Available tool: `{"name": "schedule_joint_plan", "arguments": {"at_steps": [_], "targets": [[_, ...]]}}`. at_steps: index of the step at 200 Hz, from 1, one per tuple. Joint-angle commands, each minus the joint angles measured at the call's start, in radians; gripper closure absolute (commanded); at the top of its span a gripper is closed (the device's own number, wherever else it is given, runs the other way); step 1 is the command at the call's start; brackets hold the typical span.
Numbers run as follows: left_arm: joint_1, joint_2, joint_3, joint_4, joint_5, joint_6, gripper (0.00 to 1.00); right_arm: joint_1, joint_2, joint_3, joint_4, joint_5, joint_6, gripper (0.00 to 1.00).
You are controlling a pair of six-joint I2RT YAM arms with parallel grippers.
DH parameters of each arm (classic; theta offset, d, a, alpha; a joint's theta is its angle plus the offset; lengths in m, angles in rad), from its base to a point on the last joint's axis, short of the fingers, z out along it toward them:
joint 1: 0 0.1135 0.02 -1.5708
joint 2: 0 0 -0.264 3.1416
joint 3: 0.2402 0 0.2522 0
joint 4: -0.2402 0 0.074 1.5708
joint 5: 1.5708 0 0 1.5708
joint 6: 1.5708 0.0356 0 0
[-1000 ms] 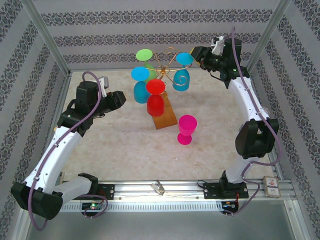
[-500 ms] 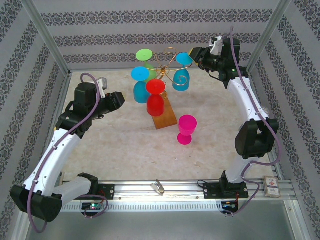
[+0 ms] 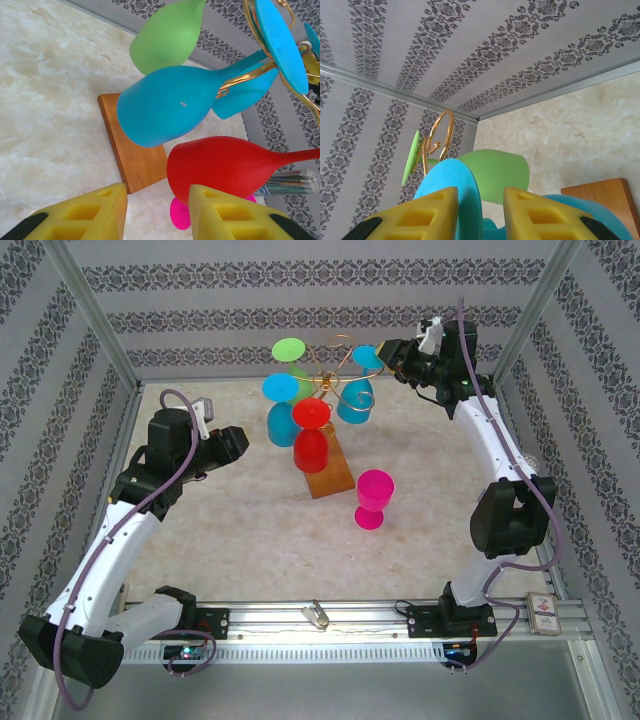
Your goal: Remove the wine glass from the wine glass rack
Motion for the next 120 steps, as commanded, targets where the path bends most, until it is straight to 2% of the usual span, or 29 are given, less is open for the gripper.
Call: {"name": "schedule_joint_plan", "arguments": {"at_steps": [1, 66, 120], "targets": [[0.017, -0.023, -0.011, 0.033, 0.005, -0.012, 0.62, 0.01, -0.045, -0.014, 0.024, -0.011, -0.003, 0.72], [0.018, -0.03, -0.017, 0.042, 0.007, -0.021, 0.62, 0.008, -0.062, -0.012, 0.023, -0.01, 0.004, 0.79], [0.017, -0.03, -0.019, 0.046, 0.011, -0.021, 0.61, 0.001, -0.071, -0.019, 0.037, -0.018, 0.039, 0.91]]}}
